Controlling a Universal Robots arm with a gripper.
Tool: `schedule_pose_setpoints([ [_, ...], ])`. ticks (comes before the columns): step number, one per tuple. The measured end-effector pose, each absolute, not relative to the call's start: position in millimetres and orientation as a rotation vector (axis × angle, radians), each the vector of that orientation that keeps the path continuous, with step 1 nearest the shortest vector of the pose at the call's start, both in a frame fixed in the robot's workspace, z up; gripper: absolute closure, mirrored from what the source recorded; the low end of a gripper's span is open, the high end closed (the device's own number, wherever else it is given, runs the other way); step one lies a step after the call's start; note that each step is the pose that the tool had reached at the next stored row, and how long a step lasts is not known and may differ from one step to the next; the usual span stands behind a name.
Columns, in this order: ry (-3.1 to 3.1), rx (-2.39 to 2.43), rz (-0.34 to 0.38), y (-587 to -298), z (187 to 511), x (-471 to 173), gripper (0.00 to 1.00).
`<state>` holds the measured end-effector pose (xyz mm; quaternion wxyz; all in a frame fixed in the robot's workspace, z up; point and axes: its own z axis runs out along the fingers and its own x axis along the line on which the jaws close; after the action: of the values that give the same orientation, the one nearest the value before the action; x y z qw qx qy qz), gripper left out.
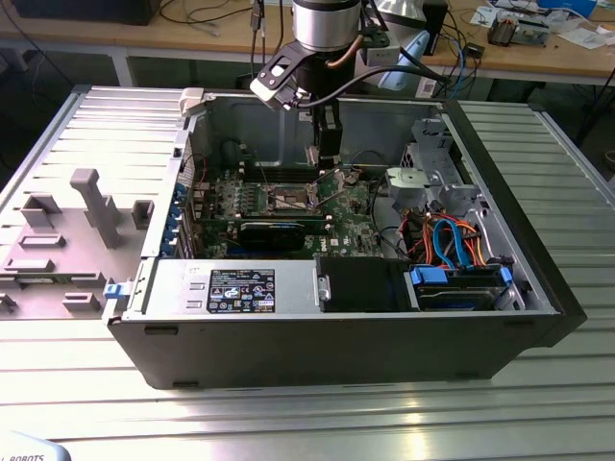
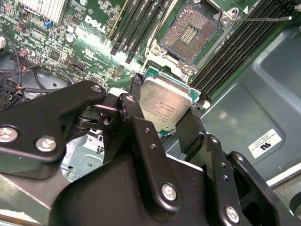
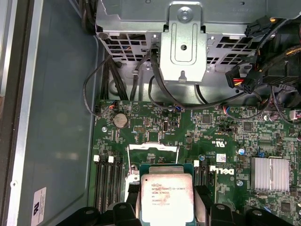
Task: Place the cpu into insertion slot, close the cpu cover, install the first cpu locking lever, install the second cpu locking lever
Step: 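Place the cpu into insertion slot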
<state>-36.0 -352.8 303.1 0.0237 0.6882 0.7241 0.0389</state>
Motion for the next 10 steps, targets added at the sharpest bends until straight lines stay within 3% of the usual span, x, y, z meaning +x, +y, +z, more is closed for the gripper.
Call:
schedule_pose_setpoints([
  [10,2.234,2.137,0.120,-352.8,302.9,-36.0,0.46],
])
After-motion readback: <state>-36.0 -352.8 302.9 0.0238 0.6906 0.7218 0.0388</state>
